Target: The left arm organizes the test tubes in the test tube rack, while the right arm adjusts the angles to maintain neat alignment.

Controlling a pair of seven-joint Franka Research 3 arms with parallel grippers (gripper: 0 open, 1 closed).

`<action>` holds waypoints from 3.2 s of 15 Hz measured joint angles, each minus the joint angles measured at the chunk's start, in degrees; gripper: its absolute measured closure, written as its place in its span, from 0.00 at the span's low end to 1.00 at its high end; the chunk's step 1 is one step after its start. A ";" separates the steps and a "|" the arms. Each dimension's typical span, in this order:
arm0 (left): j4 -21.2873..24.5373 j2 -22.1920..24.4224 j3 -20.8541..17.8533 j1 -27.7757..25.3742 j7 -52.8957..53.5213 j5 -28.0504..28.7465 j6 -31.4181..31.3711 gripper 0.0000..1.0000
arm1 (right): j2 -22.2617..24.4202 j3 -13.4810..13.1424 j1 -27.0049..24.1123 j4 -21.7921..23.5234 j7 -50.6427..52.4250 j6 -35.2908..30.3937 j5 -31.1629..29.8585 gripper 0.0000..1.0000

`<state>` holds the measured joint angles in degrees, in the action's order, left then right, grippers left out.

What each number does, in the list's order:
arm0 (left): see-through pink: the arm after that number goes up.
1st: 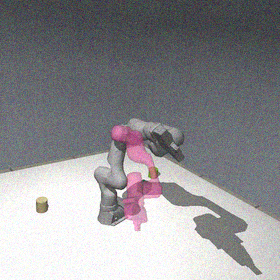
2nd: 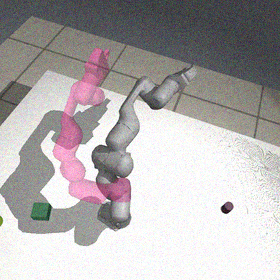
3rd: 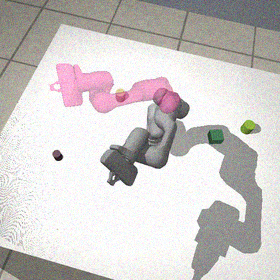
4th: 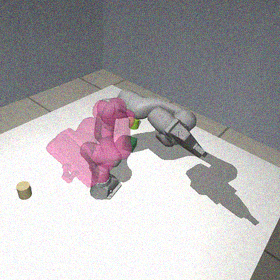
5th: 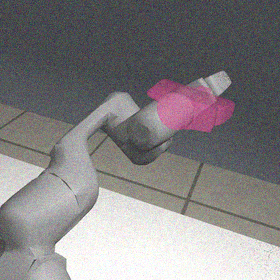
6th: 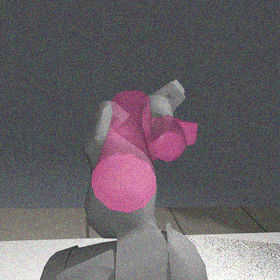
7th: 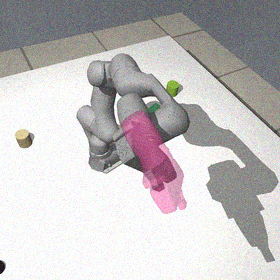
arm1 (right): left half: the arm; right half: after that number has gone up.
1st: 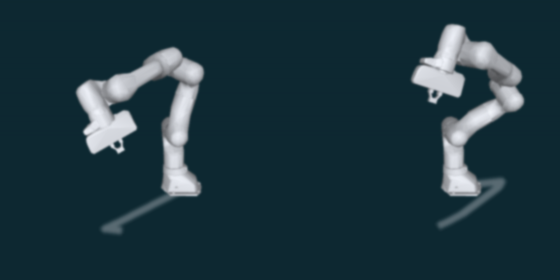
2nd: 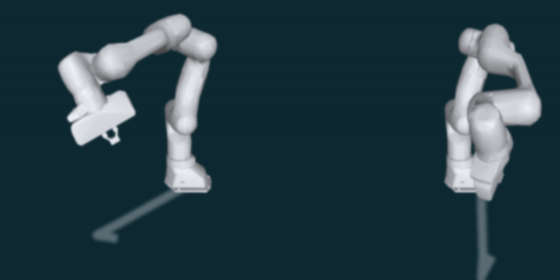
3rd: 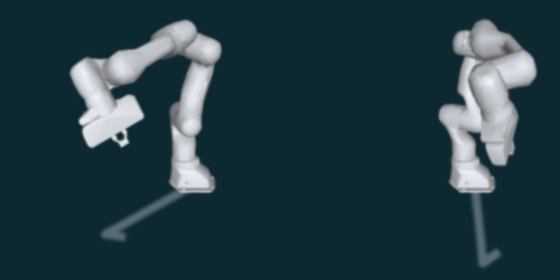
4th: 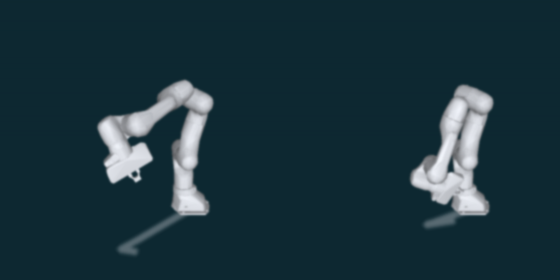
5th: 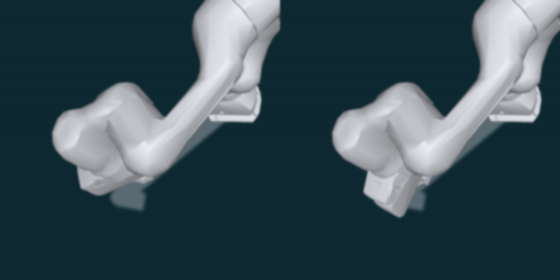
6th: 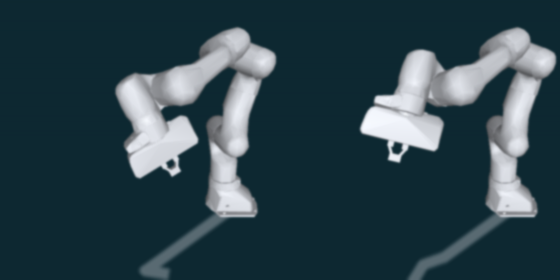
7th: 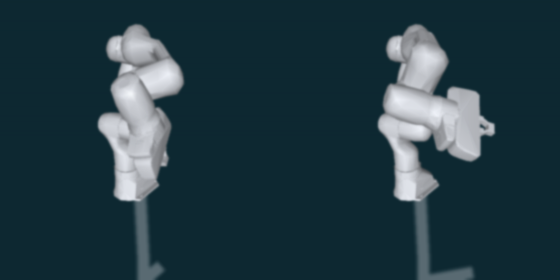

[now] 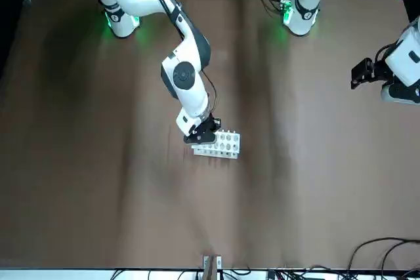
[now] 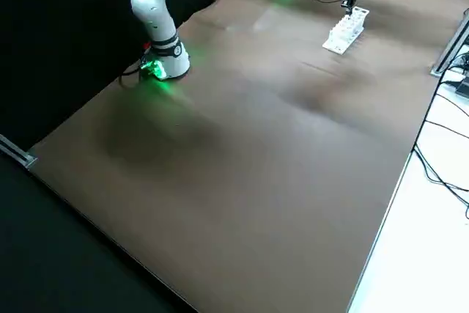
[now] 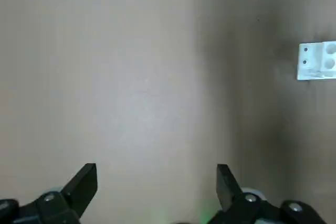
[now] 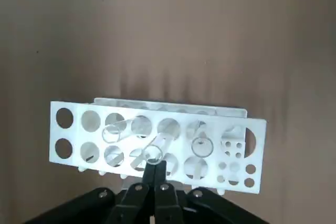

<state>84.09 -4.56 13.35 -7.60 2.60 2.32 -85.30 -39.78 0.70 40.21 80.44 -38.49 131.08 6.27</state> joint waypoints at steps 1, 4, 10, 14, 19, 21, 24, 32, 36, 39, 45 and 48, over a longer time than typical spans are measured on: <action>0.00 0.00 -0.04 -0.03 0.00 0.05 0.00 0.00 | -0.08 -0.05 0.00 0.00 -0.01 0.05 0.00 0.99; 0.00 0.00 -0.08 -0.05 0.00 0.08 0.00 0.00 | -0.10 -0.39 -0.01 -0.30 -0.03 0.27 0.00 0.99; 0.00 0.01 0.03 -0.01 0.00 0.08 0.00 0.00 | -0.11 -0.82 -0.19 -0.77 -0.04 0.45 0.00 0.99; -0.02 0.01 0.01 -0.01 0.00 0.08 0.00 0.00 | -0.11 -0.82 -0.17 -0.78 -0.05 0.42 0.00 0.99; -0.03 0.40 -0.26 -0.57 -0.06 0.21 0.20 0.00 | -0.11 -0.71 0.21 -0.98 -0.03 0.14 -0.02 0.99; -0.03 0.90 -0.27 -1.59 -0.06 0.22 0.31 0.00 | -0.11 -0.68 0.32 -1.05 -0.03 -1.16 -0.02 0.99; -0.03 1.20 -0.27 -2.03 -0.06 0.22 1.10 0.00 | -0.10 -0.61 0.36 -1.15 0.02 -2.80 -0.02 0.99; 0.01 1.20 0.34 -1.94 -0.06 0.22 6.69 0.00 | 5.00 -0.61 0.47 -3.40 1.49 -14.19 -0.01 0.99; 0.01 1.20 0.43 -1.55 -0.06 0.22 6.76 0.00 | 10.67 -1.24 -3.53 -3.48 5.69 -22.83 -0.03 0.99; 0.02 1.20 0.49 -1.29 -0.06 0.22 6.78 0.00 | 15.02 -1.59 -9.30 -3.55 14.08 -32.14 -0.05 0.99; 0.12 1.19 0.53 -1.02 -0.06 0.22 6.80 0.00 | 24.52 -2.08 -23.45 -3.59 29.40 -44.95 -0.24 0.99; 0.15 1.18 0.56 -0.80 -6.87 0.22 6.80 0.00 | 29.19 -2.06 -28.08 -2.04 30.80 -48.64 -1.75 0.96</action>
<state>84.24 -3.37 13.91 -8.39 -4.27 2.54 -78.51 -10.59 -1.36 12.12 78.40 -7.69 82.44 4.52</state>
